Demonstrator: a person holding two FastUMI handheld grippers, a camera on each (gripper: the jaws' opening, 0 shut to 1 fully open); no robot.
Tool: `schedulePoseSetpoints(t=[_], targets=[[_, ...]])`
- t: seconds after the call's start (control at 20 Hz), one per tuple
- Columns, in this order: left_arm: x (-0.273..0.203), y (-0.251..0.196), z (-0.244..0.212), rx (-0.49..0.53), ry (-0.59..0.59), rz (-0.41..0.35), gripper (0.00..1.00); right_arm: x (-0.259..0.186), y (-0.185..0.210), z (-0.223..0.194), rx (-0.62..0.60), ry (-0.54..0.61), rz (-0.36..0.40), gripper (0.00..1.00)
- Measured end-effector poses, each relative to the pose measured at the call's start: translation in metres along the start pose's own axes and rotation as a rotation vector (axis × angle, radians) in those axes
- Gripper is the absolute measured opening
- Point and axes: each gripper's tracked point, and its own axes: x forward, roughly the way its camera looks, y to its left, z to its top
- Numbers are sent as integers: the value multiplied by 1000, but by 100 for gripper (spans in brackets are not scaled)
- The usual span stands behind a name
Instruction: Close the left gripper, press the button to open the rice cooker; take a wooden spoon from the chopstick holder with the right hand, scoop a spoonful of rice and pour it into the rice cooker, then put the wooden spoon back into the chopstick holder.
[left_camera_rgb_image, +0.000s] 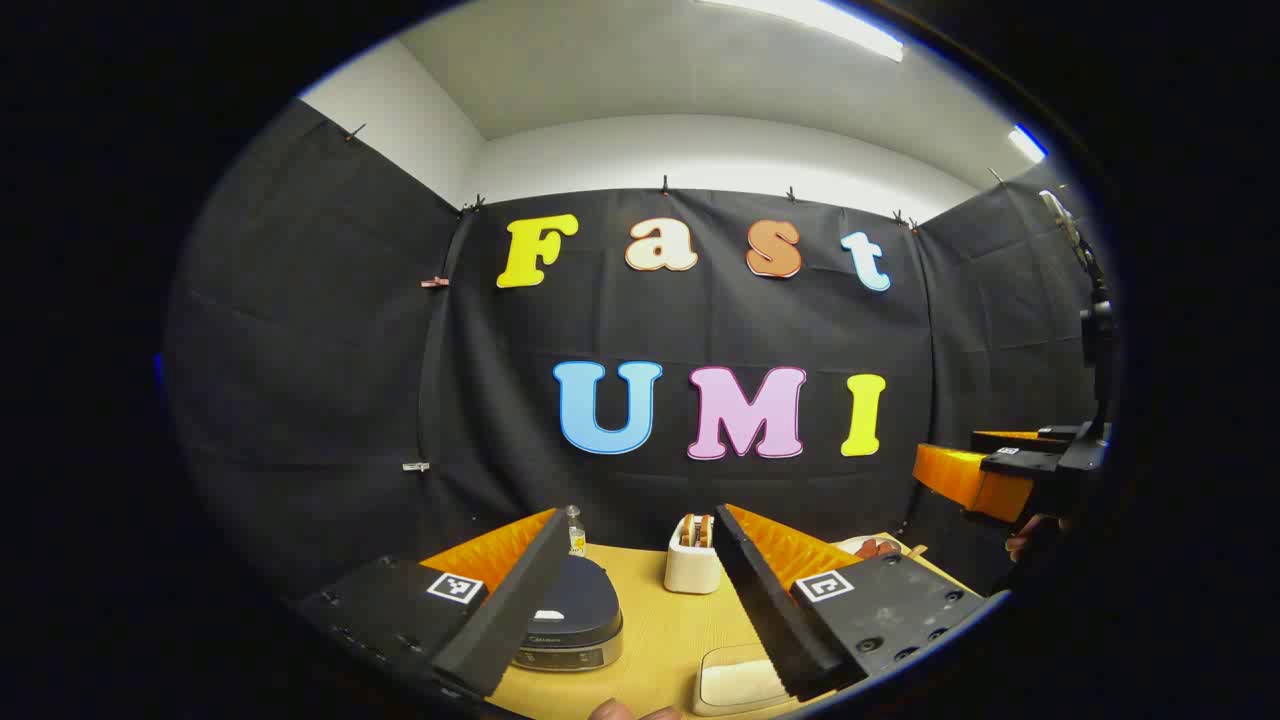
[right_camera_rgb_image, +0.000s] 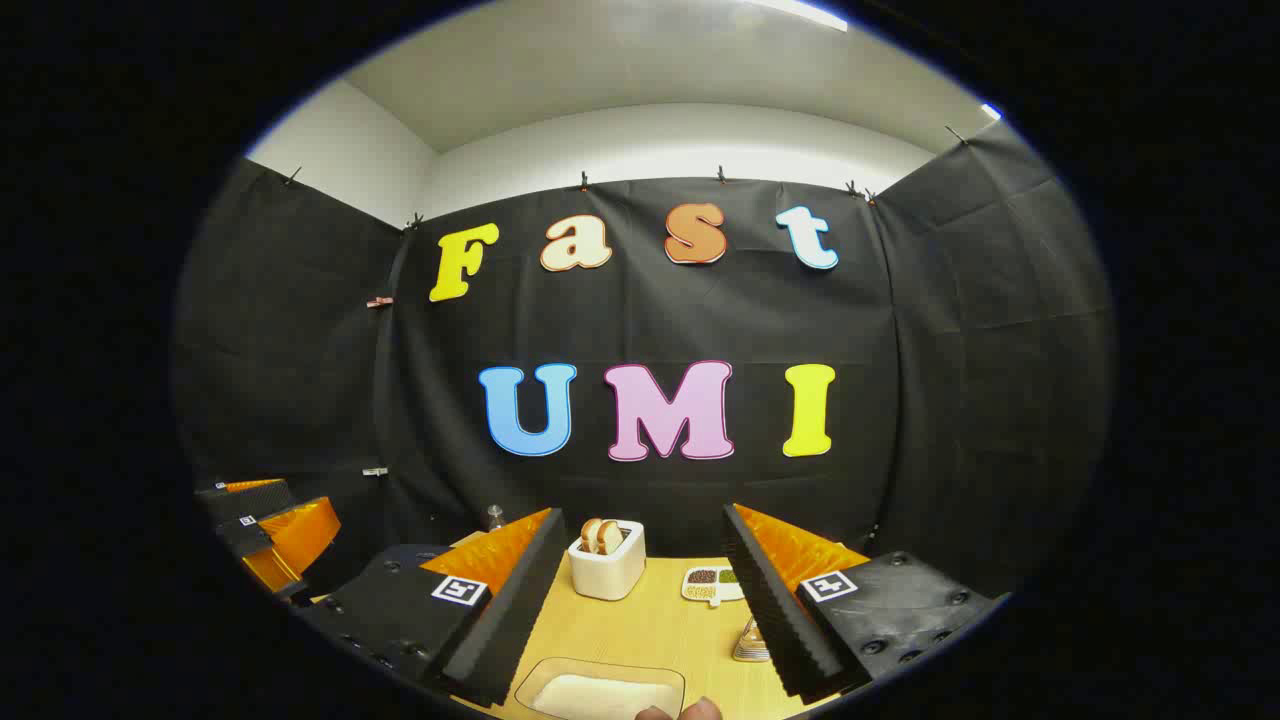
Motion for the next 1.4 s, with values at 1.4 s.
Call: schedulePoseSetpoints(t=[1.4], targets=[[17, 60, -59, 15, 114, 95, 91, -2, 28, -8, -25, 27, 48, 97]])
